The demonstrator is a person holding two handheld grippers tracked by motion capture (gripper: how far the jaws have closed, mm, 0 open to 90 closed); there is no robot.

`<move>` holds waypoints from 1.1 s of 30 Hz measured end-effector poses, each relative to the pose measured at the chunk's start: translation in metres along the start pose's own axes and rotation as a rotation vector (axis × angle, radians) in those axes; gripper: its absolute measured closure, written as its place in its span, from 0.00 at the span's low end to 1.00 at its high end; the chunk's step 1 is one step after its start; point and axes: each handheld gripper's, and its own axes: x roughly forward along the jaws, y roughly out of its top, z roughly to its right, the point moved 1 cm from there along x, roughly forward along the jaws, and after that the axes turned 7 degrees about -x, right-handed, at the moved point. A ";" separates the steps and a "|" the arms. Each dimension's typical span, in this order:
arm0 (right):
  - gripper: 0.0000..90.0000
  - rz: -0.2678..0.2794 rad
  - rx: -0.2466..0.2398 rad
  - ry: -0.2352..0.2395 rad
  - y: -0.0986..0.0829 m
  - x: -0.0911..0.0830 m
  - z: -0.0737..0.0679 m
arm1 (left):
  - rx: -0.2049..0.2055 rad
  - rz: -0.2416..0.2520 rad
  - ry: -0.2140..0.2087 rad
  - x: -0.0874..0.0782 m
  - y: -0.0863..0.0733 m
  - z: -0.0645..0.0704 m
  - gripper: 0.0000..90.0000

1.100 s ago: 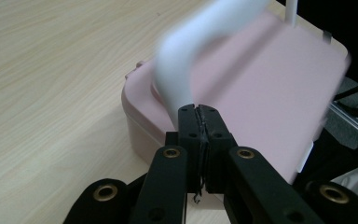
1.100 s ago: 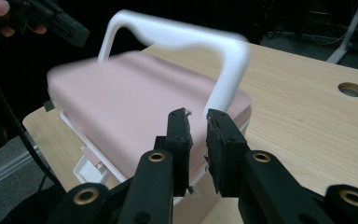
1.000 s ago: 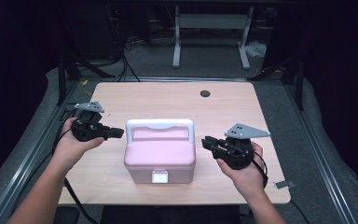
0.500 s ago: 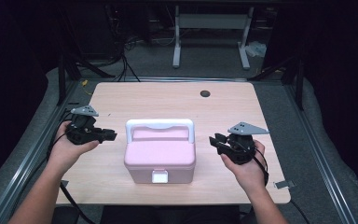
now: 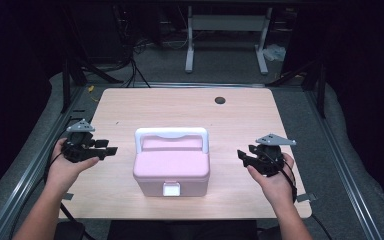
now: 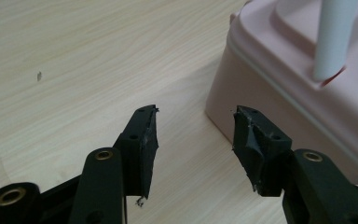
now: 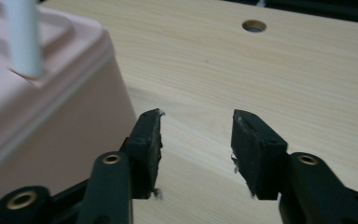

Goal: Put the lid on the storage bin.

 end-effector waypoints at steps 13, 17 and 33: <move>0.48 -0.015 0.021 -0.066 -0.047 0.024 0.018 | -0.032 0.030 0.020 0.032 -0.051 -0.009 0.53; 0.48 -0.040 -0.016 -0.091 -0.059 0.034 0.020 | -0.029 0.042 0.032 0.043 -0.065 -0.014 0.53; 0.47 -0.107 -0.088 -0.038 -0.067 0.060 0.005 | -0.021 -0.053 0.045 0.069 -0.086 -0.021 0.53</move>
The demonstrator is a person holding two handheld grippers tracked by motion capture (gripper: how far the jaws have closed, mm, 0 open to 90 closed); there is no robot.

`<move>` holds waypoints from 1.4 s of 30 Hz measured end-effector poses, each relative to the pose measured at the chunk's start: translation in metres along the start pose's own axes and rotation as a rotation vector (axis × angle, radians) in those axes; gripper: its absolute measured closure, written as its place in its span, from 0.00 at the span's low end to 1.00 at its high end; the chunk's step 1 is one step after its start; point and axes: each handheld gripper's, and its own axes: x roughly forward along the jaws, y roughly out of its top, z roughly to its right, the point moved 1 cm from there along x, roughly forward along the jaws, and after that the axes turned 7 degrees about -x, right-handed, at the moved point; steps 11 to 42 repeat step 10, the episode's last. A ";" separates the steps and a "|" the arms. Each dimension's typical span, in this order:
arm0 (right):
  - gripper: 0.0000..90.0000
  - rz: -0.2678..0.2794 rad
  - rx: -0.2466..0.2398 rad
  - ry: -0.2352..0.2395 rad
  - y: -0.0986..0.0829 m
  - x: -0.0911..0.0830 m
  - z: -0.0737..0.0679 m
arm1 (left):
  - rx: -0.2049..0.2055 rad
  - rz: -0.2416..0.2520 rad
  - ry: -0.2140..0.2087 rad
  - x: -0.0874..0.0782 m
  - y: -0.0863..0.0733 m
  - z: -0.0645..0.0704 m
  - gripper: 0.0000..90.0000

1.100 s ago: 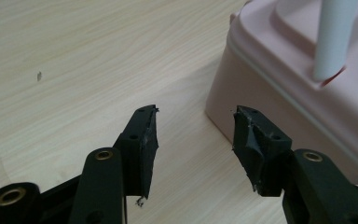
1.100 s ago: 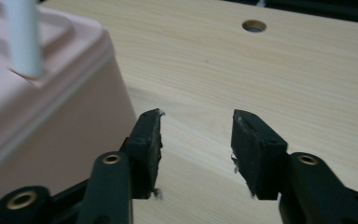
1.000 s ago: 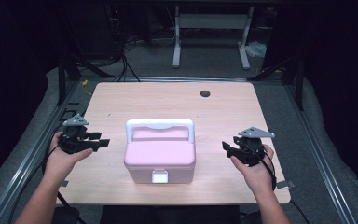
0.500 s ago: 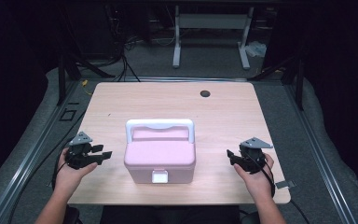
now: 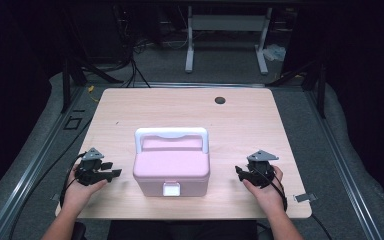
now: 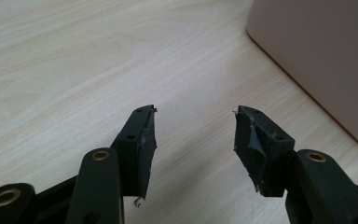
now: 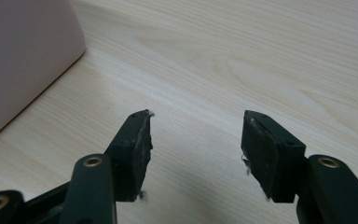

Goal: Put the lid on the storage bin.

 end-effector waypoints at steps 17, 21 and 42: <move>0.46 0.013 -0.040 -0.006 0.002 0.002 -0.002 | 0.032 -0.024 -0.012 0.008 0.000 0.006 0.53; 0.46 0.013 -0.040 -0.006 0.002 0.002 -0.002 | 0.032 -0.024 -0.012 0.008 0.000 0.006 0.53; 0.46 0.013 -0.040 -0.006 0.002 0.002 -0.002 | 0.032 -0.024 -0.012 0.008 0.000 0.006 0.53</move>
